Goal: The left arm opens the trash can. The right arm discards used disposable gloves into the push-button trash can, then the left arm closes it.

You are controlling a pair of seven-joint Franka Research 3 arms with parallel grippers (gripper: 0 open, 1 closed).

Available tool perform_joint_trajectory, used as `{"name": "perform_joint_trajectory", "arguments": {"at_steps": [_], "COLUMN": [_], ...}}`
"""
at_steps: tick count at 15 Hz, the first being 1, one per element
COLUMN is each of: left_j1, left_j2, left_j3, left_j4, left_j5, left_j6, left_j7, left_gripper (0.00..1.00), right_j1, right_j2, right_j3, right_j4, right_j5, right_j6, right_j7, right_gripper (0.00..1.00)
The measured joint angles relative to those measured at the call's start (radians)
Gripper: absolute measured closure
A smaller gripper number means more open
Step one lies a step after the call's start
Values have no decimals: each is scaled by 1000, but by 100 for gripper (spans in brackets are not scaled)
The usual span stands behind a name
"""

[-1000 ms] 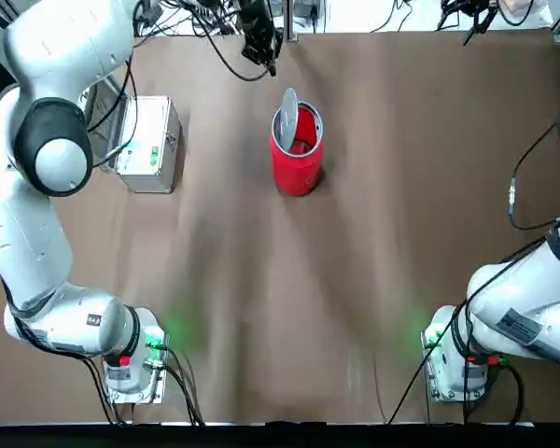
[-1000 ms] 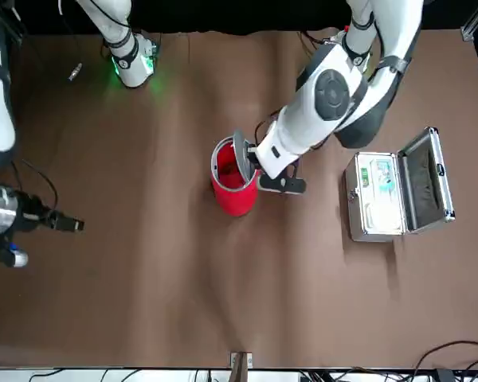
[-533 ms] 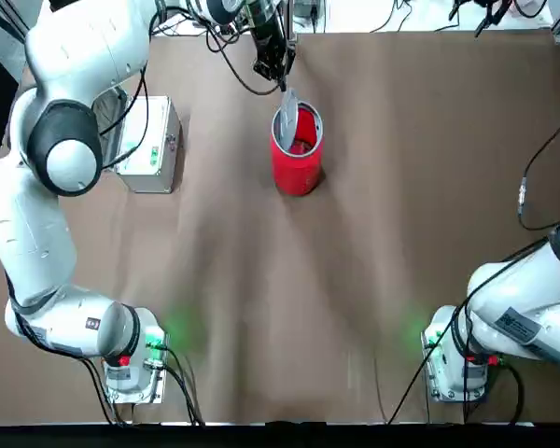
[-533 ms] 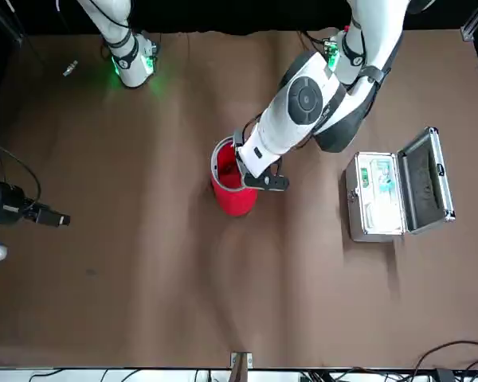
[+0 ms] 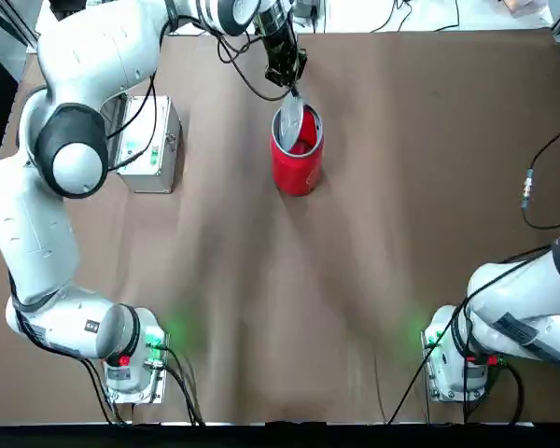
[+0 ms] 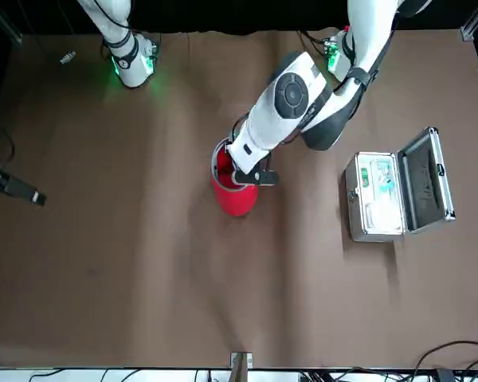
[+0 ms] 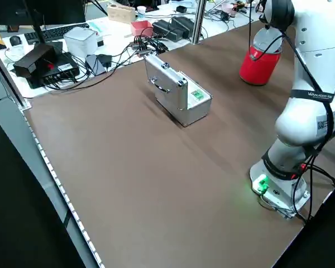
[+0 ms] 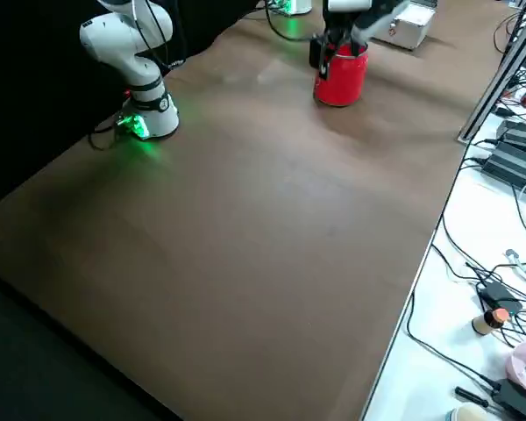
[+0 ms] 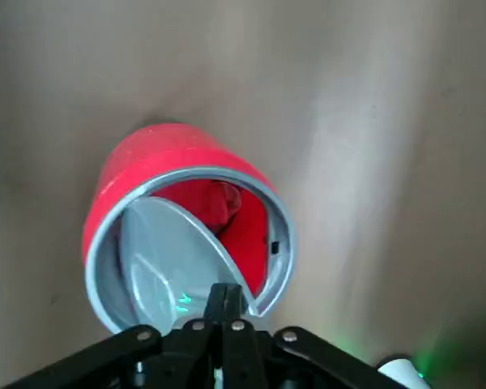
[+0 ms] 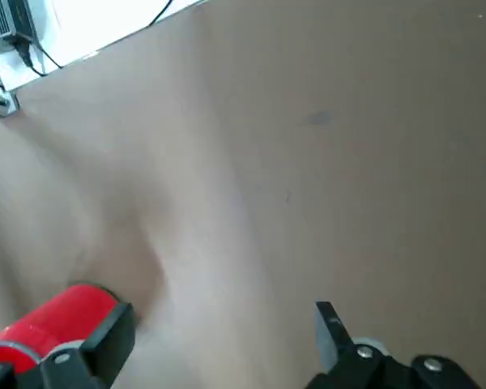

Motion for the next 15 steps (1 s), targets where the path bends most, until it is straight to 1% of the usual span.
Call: {"name": "perform_joint_trajectory", "arguments": {"at_steps": [1,2,6,7,8,9,10,15], "left_j1": [-3,-5,-36,-47,-56,-64,-69,-84], "left_j2": [1,3,31,43,53,62,69,86], "left_j3": [0,0,1,2,2,2,2,3], "left_j4": [0,0,-3,-4,-4,-4,-4,-4], "left_j5": [0,1,31,48,58,64,73,108], "left_j6": [11,18,41,56,68,77,83,116], "left_j7": [-8,-13,-36,-54,-67,-74,-80,-94], "left_gripper": [99,99,99,99,99,99,99,99], "right_j1": [27,72,310,359,388,403,408,423], "right_j2": [-18,-31,-38,-38,-38,-38,-38,-37], "right_j3": [-24,-70,-321,-370,-401,-418,-425,-432], "right_j4": [0,0,-1,-1,-3,-7,-14,-73], "right_j5": [0,0,0,0,0,0,0,-6], "right_j6": [-12,-18,-19,-19,-19,-18,-15,44], "right_j7": [25,43,64,67,68,68,68,65], "right_gripper": [2,2,2,2,2,2,2,2]}}
